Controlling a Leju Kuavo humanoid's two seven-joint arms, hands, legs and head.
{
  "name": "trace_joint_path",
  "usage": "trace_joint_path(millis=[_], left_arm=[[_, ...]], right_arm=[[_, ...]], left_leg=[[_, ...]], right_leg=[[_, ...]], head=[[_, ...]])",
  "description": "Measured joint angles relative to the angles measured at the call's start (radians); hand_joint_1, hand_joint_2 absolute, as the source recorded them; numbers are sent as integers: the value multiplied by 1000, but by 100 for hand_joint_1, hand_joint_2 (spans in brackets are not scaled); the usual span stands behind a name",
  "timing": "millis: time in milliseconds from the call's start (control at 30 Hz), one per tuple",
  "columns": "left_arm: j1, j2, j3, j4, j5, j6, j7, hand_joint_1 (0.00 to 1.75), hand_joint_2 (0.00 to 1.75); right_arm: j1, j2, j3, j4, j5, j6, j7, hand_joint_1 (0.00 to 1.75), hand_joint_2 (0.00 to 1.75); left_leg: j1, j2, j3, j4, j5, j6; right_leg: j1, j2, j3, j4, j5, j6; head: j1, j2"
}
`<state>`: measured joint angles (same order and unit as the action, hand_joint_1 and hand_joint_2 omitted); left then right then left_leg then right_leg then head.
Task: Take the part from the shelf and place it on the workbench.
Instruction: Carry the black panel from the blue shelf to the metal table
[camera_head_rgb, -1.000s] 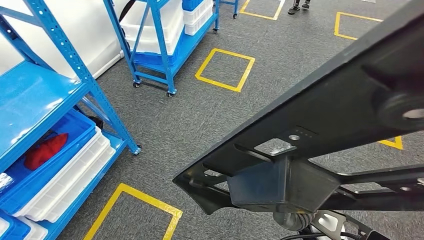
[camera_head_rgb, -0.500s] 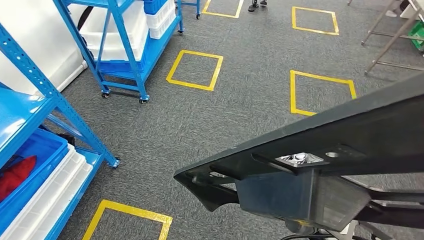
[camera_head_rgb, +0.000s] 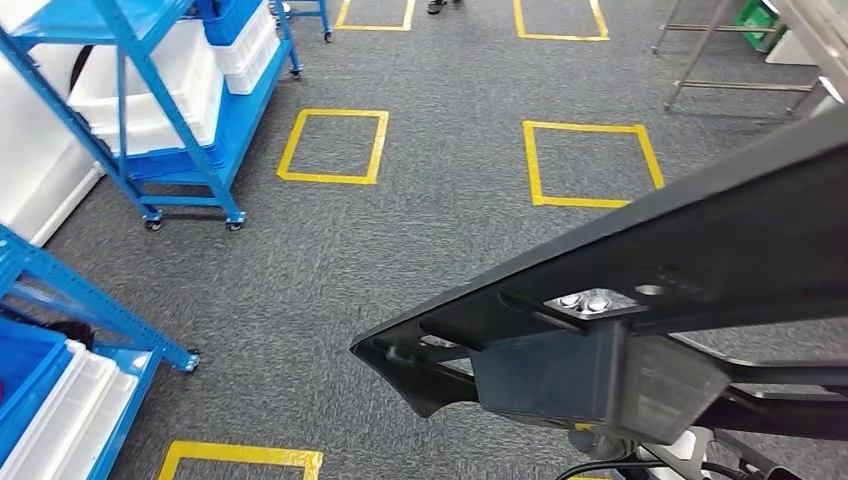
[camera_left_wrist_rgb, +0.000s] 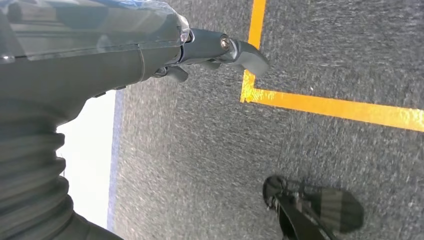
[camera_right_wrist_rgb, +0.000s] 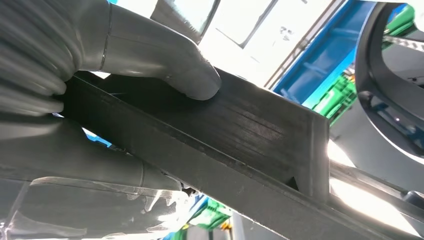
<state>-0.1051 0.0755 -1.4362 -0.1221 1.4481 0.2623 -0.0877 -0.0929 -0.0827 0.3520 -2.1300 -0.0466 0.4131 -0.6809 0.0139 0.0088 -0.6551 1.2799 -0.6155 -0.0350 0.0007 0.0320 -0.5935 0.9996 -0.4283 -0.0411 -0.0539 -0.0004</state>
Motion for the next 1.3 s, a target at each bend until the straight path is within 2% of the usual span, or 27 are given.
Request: trace_joint_path(millis=[33, 67, 100, 133, 167, 233, 300, 367, 433, 467, 500, 533, 567, 633, 700, 800, 833, 900, 967, 1000, 1067, 1100, 1133, 1167, 1200, 1233, 1300], left_arm=[[1, 0, 0, 0, 0, -1, 0, 0, 175], [1, 0, 1, 0, 0, -3, -1, 0, 175], [1, 1, 1, 0, 0, -5, -3, 0, 175], [1, 2, 2, 0, 0, -9, -6, 0, 175], [0, 4, 2, 0, 0, -13, -8, 0, 175], [-2, 6, 2, 0, 0, -20, -12, 0, 175], [-9, 6, 3, 0, 0, -24, -15, 0, 175], [-16, 6, 6, 0, 0, -25, -17, 0, 175], [-16, 5, 7, 0, 0, -26, -17, 0, 175], [-13, 5, 7, 0, 0, -26, -17, 0, 175], [-11, 5, 7, 0, 0, -27, -17, 0, 175], [-10, 5, 7, 0, 0, -28, -16, 0, 175], [-10, 5, 8, 0, 0, -29, -16, 0, 175], [-11, 4, 8, 0, 0, -32, -14, 0, 175], [-12, 3, 8, 0, 0, -34, -13, 0, 175], [-12, 3, 8, 0, 0, -34, -12, 0, 175], [-12, 3, 8, 0, 0, -35, -11, 0, 175], [-16, 2, 8, 0, 0, -36, -6, 0, 175], [-18, 1, 8, 0, 0, -36, -2, 0, 175], [-16, 1, 8, 0, 0, -36, -2, 0, 175], [-10, 1, 8, 0, 0, -35, 0, 0, 175], [-8, 1, 8, 0, 0, -34, 0, 0, 175], [-7, 1, 8, 0, 0, -34, 1, 0, 175], [-7, 1, 8, 0, 0, -34, 2, 0, 175], [-7, 2, 8, 0, 0, -34, 3, 0, 175], [-7, 3, 7, 0, 0, -34, 5, 0, 175], [-7, 6, 7, 1, 0, -34, 10, 0, 175]], right_arm=[[-1, 4, 1, 5, 4, 1, 0, 175, 175], [-5, 9, 2, 12, 7, 0, 0, 175, 175], [-13, 16, 5, 21, 10, 0, 0, 175, 175], [-28, 24, 9, 36, 13, -2, 0, 175, 175], [-48, 33, 17, 55, 15, -5, 1, 175, 175], [-96, 51, 35, 107, 18, -12, 5, 175, 175], [-143, 66, 55, 172, 18, -13, 12, 175, 175], [-189, 80, 77, 242, 17, -6, 18, 175, 175], [-224, 94, 98, 300, 18, -1, 20, 175, 175], [-236, 99, 107, 323, 22, -2, 21, 175, 175], [-244, 102, 115, 343, 26, -3, 21, 175, 175], [-252, 105, 122, 360, 31, -4, 22, 175, 175], [-262, 109, 129, 375, 35, -5, 24, 175, 175], [-286, 118, 140, 397, 37, -7, 30, 175, 175], [-300, 123, 144, 406, 36, -9, 35, 175, 175], [-307, 125, 146, 411, 35, -10, 39, 175, 175], [-320, 129, 148, 421, 33, -12, 43, 175, 175], [-354, 140, 152, 454, 23, -18, 49, 175, 175], [-386, 150, 154, 481, 8, -24, 51, 175, 175], [-394, 152, 154, 488, 2, -25, 50, 175, 175], [-403, 156, 154, 499, -4, -28, 50, 175, 175], [-404, 156, 154, 503, -5, -30, 49, 175, 175], [-404, 156, 154, 507, -8, -33, 49, 175, 175], [-405, 156, 154, 510, -13, -37, 49, 175, 175], [-405, 156, 154, 511, -22, -43, 49, 175, 175], [-406, 156, 153, 511, -34, -49, 48, 175, 175], [-408, 155, 148, 511, -56, -57, 44, 175, 175]], left_leg=[[0, -2, -14, 13, 12, 1], [0, -5, -8, -17, 43, 4], [0, -15, 15, -82, 87, 7], [0, -38, 43, -155, 126, 12], [0, -58, 67, -218, 153, 16], [-1, -82, 87, -275, 166, 22], [-2, -63, 91, -283, 170, 30], [0, -40, 97, -294, 178, 41], [0, -16, 100, -300, 181, 48], [-1, -4, 99, -299, 180, 49], [-2, 9, 99, -299, 179, 48], [-2, 21, 100, -299, 178, 46], [-2, 32, 101, -297, 175, 44], [-1, 52, 104, -293, 169, 37], [0, 60, 106, -291, 166, 33], [-2, 63, 107, -289, 163, 30], [-4, 70, 108, -288, 160, 24], [-2, 79, 112, -281, 148, 5], [4, 50, 90, -220, 105, -9], [6, 25, 63, -162, 74, -10], [6, 3, -10, -19, 17, -11], [6, 0, -35, 20, 12, -10], [6, -2, -43, 23, 27, -7], [6, -6, -30, -17, 60, -4], [6, -19, -1, -90, 105, 0], [7, -46, 30, -163, 138, 4], [6, -90, 70, -256, 169, 10]], right_leg=[[2, 14, 1, 1, 0, 0], [3, 28, 3, 2, -1, 0], [4, 41, 5, 3, -2, 0], [5, 54, 5, 5, -3, 1], [5, 69, 3, 9, -4, 4], [2, 93, -4, 13, -3, 14], [-2, 105, -11, 14, 0, 26], [0, 59, -30, 50, -22, 34], [-1, -3, -86, 159, -80, 41], [-5, -15, -121, 227, -109, 45], [-9, -20, -149, 279, -123, 49], [-14, -23, -161, 298, -120, 53], [-19, -27, -152, 277, -99, 56], [-24, -47, -93, 158, -33, 60], [-25, -64, -52, 82, 1, 61], [-23, -86, -38, 54, 3, 60], [-19, -91, -34, 42, 1, 53], [-12, -79, -29, 23, -2, 30], [-10, -48, -27, 17, 2, 8], [-9, -38, -26, 16, 2, 3], [-5, -13, -26, 17, 2, -2], [-2, 0, -26, 18, 2, -3], [0, 15, -25, 19, 1, -3], [1, 29, -24, 20, 1, -2], [1, 42, -22, 22, 0, -1], [0, 54, -22, 24, -1, 2], [-4, 77, -27, 27, -1, 12]], head=[[0, 0], [0, 0], [0, 0], [0, 0], [0, 0], [0, 0], [0, 0], [0, 0], [0, 0], [0, 0], [0, 0], [0, 0], [0, 0], [0, 0], [0, 0], [0, 0], [0, 0], [0, 0], [0, 0], [0, 0], [0, 0], [0, 0], [0, 0], [0, 0], [0, 0], [0, 0], [0, 0]])
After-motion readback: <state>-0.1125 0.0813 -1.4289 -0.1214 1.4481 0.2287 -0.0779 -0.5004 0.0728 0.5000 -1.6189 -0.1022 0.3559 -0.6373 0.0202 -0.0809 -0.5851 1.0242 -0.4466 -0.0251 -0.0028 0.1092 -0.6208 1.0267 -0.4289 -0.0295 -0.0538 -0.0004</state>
